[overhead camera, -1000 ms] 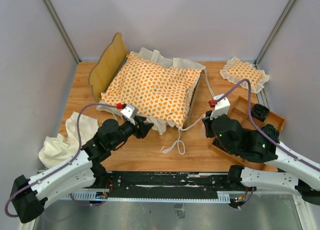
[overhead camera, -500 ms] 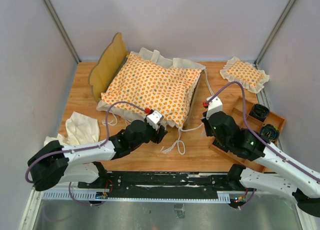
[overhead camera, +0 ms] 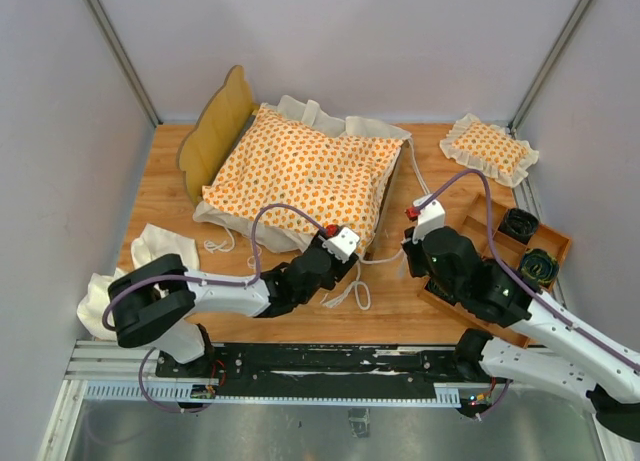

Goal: Set up the pet bed
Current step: Cross the ropes on the bed frame.

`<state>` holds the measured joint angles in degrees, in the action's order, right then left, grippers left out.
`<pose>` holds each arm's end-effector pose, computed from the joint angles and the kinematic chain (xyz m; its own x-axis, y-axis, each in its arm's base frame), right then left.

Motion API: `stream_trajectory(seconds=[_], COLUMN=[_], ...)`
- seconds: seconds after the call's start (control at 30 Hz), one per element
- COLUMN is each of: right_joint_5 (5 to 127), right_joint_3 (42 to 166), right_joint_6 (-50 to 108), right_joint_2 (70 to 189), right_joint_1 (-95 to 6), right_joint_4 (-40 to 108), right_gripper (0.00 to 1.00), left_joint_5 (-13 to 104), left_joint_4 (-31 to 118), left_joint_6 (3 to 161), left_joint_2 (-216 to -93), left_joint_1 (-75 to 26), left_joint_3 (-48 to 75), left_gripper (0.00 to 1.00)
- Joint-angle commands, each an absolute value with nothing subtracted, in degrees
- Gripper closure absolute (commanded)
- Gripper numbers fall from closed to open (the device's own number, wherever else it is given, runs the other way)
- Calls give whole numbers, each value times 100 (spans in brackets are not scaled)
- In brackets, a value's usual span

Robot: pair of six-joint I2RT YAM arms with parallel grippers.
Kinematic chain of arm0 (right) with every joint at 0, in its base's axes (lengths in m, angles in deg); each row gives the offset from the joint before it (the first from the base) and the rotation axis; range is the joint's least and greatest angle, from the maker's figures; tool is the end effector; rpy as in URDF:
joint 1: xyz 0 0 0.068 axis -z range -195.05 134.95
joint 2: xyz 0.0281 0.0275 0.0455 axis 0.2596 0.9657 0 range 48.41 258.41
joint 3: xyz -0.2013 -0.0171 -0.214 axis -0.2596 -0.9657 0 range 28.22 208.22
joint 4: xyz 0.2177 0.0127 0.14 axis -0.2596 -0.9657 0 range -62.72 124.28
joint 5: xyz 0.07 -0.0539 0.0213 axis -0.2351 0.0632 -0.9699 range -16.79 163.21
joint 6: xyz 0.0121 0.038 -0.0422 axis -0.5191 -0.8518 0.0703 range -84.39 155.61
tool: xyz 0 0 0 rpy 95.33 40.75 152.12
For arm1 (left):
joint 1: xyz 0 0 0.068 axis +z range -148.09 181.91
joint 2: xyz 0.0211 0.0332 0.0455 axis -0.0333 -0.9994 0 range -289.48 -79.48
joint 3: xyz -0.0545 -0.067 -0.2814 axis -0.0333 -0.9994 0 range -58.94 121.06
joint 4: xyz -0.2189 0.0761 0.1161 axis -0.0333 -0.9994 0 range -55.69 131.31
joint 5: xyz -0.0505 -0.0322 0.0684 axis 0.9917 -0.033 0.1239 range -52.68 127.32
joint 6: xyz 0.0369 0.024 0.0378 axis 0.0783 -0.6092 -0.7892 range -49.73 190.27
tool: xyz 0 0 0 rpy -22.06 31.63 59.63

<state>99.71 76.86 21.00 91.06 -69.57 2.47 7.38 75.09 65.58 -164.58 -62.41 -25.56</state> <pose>0.0991 0.1070 0.3439 -0.3696 -0.1296 -0.9201 -0.4158 0.9086 0.0390 0.1477 -0.2592 0.2116 -0.0861 0.3422 -0.9357 0.5841 0.7781 0.2309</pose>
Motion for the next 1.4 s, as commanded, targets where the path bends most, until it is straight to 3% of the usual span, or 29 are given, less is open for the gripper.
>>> stream_trajectory(seconds=[0.0,0.13,0.3,0.47,0.8,1.37], right_joint_5=[9625,9215,9062,9057,9229,7837], right_joint_3=[7496,7283,7187,7037,7310,7358], right_joint_6=[1987,1820,1741,1801,2479,3521], right_joint_2=[8963,8862,8816,8738,9305,10351], right_joint_1=[-6864,-6866,-6858,-6863,-6786,-5985], right_joint_4=[539,852,973,1252,2018,4483], right_gripper=[100,100,100,100,100,100], left_joint_5=[-59,-336,-523,-509,-302,838], left_joint_4=[8125,8175,8209,8203,8094,7772], left_joint_6=[6217,6067,6100,6171,6389,7546], left_joint_2=[-16769,-17003,-16922,-16589,-15864,-15381], left_joint_1=[-6275,-6279,-6280,-6280,-6059,-4816], left_joint_3=[-2194,-1966,-1949,-2018,-1983,-2023], left_gripper=[40,50,82,98,100,100])
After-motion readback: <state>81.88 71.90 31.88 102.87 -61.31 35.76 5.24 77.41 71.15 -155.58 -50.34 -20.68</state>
